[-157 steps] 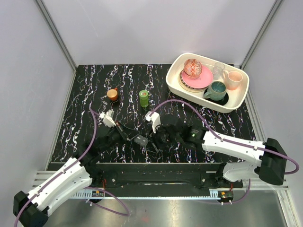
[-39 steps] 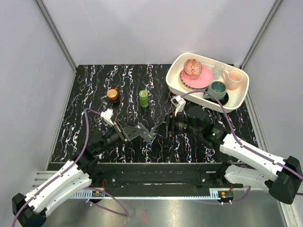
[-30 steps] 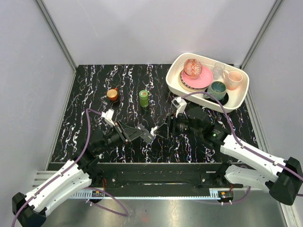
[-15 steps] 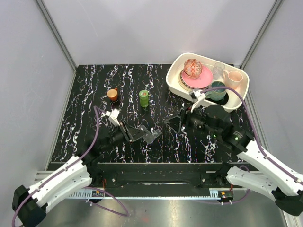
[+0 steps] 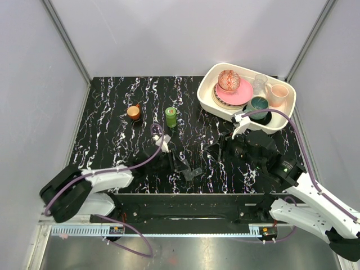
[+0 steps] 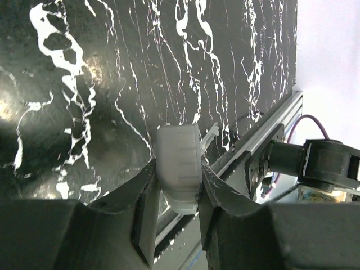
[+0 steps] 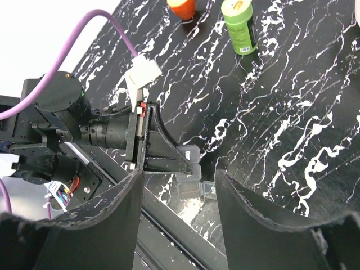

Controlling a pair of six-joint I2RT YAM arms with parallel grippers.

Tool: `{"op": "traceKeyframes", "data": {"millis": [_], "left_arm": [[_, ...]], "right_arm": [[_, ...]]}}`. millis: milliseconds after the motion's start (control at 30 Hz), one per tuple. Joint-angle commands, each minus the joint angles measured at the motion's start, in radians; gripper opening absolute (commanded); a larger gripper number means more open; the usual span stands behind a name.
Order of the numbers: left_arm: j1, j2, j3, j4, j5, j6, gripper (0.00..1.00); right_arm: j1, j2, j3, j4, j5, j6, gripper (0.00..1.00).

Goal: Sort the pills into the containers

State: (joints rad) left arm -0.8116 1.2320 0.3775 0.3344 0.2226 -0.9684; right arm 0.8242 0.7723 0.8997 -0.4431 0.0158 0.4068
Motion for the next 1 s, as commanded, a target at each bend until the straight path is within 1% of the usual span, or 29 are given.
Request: {"op": "traceKeyframes", "data": {"millis": [0, 33, 133, 167, 200, 267, 367, 567, 733, 800, 900, 933, 967], "left_arm": [[-0.014, 0.102, 0.09, 0.204, 0.012, 0.016, 0.13], [-0.014, 0.139, 0.1, 0.213, 0.012, 0.016, 0.21], [-0.014, 0.199, 0.123, 0.219, 0.012, 0.007, 0.34], [-0.014, 0.213, 0.132, 0.219, 0.011, -0.001, 0.42], [-0.014, 0.222, 0.133, 0.218, 0.009, -0.004, 0.46], [-0.014, 0.239, 0.13, 0.215, -0.003, -0.016, 0.51], [-0.014, 0.245, 0.12, 0.201, -0.017, -0.024, 0.54], [-0.014, 0.239, 0.097, 0.152, -0.042, -0.041, 0.54], [-0.014, 0.169, 0.063, 0.109, -0.072, -0.041, 0.54], [-0.014, 0.143, 0.072, 0.088, -0.075, -0.029, 0.54], [-0.018, 0.141, 0.161, -0.029, -0.091, 0.022, 0.54], [-0.021, 0.147, 0.231, -0.123, -0.116, 0.039, 0.54], [-0.026, 0.152, 0.266, -0.17, -0.132, 0.071, 0.54]], "right_arm": [[-0.005, -0.019, -0.013, 0.001, 0.03, -0.011, 0.6], [-0.005, -0.019, -0.016, 0.001, 0.03, -0.01, 0.61], [-0.005, -0.018, -0.021, 0.0, 0.029, -0.008, 0.62], [-0.005, -0.018, -0.024, 0.0, 0.029, -0.008, 0.63], [-0.005, -0.016, -0.024, 0.001, 0.029, -0.01, 0.63], [-0.005, -0.018, -0.025, 0.001, 0.033, -0.011, 0.64], [-0.005, -0.015, -0.025, 0.0, 0.044, -0.019, 0.65], [-0.005, -0.016, -0.025, 0.001, 0.055, -0.025, 0.68], [-0.004, -0.024, -0.035, 0.0, 0.075, -0.026, 0.69], [-0.007, -0.021, -0.038, -0.002, 0.078, -0.026, 0.69], [-0.005, -0.021, -0.038, -0.005, 0.079, -0.023, 0.69], [-0.005, -0.021, -0.038, -0.005, 0.082, -0.025, 0.69], [-0.005, -0.025, -0.039, -0.009, 0.087, -0.023, 0.69]]}}
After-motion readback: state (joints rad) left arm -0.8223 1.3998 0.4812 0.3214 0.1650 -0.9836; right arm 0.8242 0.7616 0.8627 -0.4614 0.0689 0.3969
